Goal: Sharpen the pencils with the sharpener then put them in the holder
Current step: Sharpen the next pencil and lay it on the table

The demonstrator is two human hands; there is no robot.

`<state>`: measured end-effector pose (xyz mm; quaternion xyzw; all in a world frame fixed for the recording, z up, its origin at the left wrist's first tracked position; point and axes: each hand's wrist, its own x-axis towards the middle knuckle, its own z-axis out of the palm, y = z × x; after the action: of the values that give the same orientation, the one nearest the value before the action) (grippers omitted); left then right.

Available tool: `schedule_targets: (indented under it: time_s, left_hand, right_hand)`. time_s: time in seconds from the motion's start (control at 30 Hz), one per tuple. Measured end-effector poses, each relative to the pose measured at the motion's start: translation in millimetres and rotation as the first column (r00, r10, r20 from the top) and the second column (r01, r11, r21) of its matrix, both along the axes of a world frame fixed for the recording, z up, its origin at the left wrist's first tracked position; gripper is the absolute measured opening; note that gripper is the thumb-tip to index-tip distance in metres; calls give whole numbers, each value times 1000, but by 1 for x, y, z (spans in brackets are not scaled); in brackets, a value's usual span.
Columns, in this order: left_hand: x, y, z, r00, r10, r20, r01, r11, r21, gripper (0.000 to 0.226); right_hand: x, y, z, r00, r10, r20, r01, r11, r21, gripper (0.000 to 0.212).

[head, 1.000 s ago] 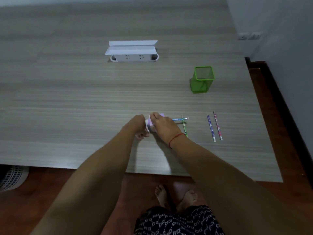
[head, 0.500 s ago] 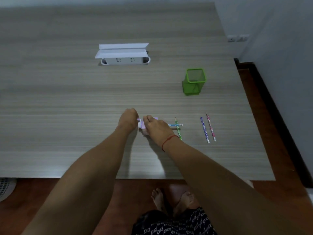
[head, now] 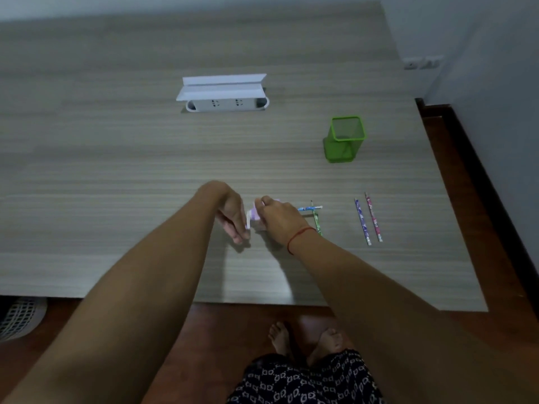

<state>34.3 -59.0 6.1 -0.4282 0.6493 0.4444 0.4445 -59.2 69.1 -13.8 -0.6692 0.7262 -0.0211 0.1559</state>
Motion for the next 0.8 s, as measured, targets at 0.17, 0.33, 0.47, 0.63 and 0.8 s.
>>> schedule_targets:
  time_s: [0.17,0.33,0.47,0.63,0.8]
  left_hand:
    - [6,20,-41,994,43,-99,-57,988,-143,19]
    - [0,9,-43,968,-111,-224,-60,766,-640,17]
    - [-16,-4,-6,942,-284,-181,68,687,-723,23]
    - [-20,-10,31,991,-132,-7,123,943,-308,8]
    - [-5,4,19,998,-57,30,60,993,-102,31]
  right_hand:
    - [2,-5,6,999,-28,31,27,999,19,30]
    - [-4,-3,14,998,3,56,-6,998,60,34]
    - [-4,-3,12,996,-23,86,18,998,68,36]
    - [-5,-6,15,999,-2,35,-1,997,80,39]
    - [-6,-2,17,996,19,83,-22,999,32,30]
